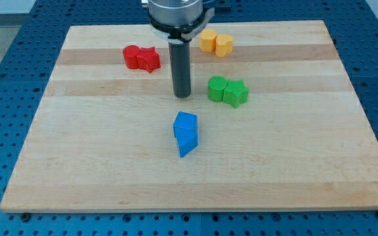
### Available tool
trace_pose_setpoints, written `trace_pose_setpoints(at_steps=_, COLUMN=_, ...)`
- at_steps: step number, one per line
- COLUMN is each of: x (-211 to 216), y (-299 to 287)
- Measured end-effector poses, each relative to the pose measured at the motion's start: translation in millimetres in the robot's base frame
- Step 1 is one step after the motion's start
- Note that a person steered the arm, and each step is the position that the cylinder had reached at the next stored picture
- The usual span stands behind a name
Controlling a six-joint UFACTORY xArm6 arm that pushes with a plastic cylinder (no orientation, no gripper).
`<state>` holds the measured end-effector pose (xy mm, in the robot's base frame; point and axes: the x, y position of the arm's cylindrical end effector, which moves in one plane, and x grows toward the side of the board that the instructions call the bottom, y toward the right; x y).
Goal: Push the red star parallel to the green blocks
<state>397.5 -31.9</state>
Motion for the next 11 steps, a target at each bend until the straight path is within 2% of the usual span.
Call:
trace_pose_setpoints(at_steps=2, x=-84, y=-1)
trace_pose_setpoints(at_steps=3, x=-101, y=-9)
trace_pose_setpoints(at_steps=5, x=-134, y=-66)
trace_pose_setpoints(at_steps=7, x=-123, y=-88)
trace_pose_setpoints(at_steps=10, x=-37, y=-33)
trace_pose_setpoints(at_steps=11, x=-27, y=-35)
